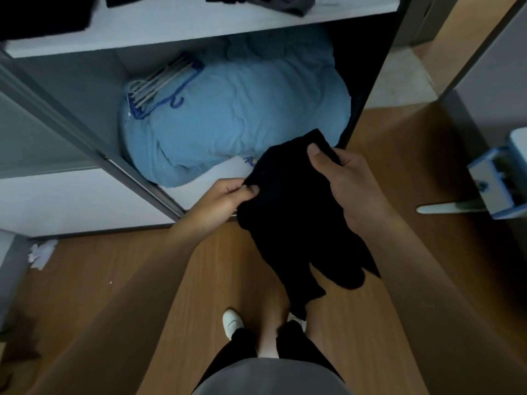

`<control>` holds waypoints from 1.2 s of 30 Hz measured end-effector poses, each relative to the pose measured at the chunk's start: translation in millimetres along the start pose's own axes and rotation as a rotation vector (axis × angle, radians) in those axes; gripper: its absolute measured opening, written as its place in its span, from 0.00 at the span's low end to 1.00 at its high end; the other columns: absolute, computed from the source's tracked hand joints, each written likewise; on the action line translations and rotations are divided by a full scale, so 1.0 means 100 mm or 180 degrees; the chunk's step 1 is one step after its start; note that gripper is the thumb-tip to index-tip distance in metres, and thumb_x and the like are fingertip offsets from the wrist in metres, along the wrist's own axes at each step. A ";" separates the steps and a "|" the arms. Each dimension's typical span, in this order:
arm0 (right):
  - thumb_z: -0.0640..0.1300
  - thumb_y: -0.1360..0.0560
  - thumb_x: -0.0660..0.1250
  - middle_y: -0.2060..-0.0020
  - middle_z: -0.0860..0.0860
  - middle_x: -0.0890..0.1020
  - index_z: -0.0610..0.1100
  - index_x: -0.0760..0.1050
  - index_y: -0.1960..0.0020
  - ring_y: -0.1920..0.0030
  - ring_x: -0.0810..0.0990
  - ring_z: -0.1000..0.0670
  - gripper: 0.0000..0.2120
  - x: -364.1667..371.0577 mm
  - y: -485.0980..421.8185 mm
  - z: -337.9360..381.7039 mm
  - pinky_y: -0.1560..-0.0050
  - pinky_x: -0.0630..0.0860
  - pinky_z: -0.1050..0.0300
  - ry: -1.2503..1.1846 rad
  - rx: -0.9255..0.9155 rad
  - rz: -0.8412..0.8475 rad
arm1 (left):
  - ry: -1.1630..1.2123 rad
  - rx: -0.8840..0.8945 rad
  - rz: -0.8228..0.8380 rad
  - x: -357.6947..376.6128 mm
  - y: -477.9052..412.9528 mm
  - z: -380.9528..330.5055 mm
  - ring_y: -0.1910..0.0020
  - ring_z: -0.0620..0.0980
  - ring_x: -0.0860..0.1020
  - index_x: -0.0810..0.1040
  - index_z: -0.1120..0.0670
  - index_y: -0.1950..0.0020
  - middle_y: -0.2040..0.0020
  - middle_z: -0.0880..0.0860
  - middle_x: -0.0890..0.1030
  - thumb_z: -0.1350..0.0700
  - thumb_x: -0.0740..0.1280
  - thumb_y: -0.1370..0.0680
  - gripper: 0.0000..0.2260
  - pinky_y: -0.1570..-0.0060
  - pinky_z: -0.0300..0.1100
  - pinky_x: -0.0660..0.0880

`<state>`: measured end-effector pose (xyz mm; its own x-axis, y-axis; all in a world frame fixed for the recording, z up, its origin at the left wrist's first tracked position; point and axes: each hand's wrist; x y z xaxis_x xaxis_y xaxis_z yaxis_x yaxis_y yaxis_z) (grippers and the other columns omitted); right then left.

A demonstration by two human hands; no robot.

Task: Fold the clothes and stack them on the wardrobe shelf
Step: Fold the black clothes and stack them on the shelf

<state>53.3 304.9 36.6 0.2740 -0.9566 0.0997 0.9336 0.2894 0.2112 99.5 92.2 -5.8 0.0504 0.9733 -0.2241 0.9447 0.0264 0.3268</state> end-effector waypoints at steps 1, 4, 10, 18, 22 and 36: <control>0.54 0.21 0.67 0.47 0.31 0.80 0.30 0.77 0.45 0.45 0.80 0.32 0.24 -0.03 0.02 -0.01 0.42 0.76 0.31 0.0052 -0.0041 -0.0035 | 0.0130 -0.0022 -0.0122 -0.02 0.00 0.03 0.62 0.52 0.69 0.75 0.63 0.57 0.61 0.56 0.71 0.57 0.65 0.18 0.11 0.65 0.42 0.64; 0.55 0.20 0.64 0.48 0.30 0.79 0.27 0.74 0.46 0.49 0.82 0.34 0.27 -0.08 0.06 -0.07 0.43 0.77 0.36 0.0333 -0.0323 -0.0147 | 0.0338 -0.0095 -0.0341 -0.04 0.04 0.12 0.69 0.51 0.67 0.73 0.61 0.62 0.66 0.56 0.69 0.55 0.68 0.20 0.15 0.71 0.40 0.62; 0.48 0.17 0.62 0.73 0.61 0.73 0.46 0.69 0.66 0.70 0.72 0.61 0.19 0.04 0.03 -0.15 0.66 0.69 0.68 0.0684 -0.0754 -0.0251 | -0.0061 -0.0204 -0.0314 -0.20 0.15 0.48 0.70 0.44 0.70 0.75 0.58 0.64 0.70 0.50 0.71 0.49 0.71 0.22 0.16 0.72 0.35 0.62; 0.41 0.18 0.65 0.61 0.42 0.83 0.30 0.79 0.54 0.60 0.80 0.52 0.14 0.34 0.00 -0.31 0.57 0.74 0.59 0.0934 -0.0847 0.0375 | -0.0285 -0.0693 -0.1208 -0.76 0.32 1.10 0.69 0.44 0.79 0.79 0.56 0.66 0.70 0.49 0.81 0.40 0.72 0.27 0.21 0.65 0.41 0.71; 0.36 0.19 0.63 0.59 0.55 0.85 0.41 0.82 0.51 0.58 0.81 0.58 0.09 0.41 -0.04 -0.37 0.55 0.74 0.66 0.1620 -0.0466 0.1177 | -0.0426 -0.0484 -0.1780 -1.06 0.32 1.13 0.66 0.54 0.78 0.77 0.61 0.63 0.68 0.57 0.79 0.41 0.70 0.33 0.21 0.62 0.47 0.74; 0.56 0.36 0.79 0.52 0.60 0.86 0.60 0.84 0.51 0.50 0.83 0.61 0.14 0.49 -0.07 -0.34 0.50 0.73 0.74 0.1756 -0.0301 0.1471 | -0.0149 0.0098 -0.1371 -1.59 0.34 0.82 0.74 0.47 0.63 0.64 0.52 0.74 0.75 0.51 0.64 0.60 0.70 0.31 0.18 0.74 0.37 0.58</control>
<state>68.1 255.1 6.9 0.6987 -0.6230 -0.3518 0.7034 0.6879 0.1787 150.2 -80.5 -34.5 -0.3367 0.8634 -0.3757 0.8919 0.4204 0.1670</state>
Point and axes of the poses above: each hand's wrist, its own y-axis away from the middle knuckle, its own x-axis out of the palm, z = x × y
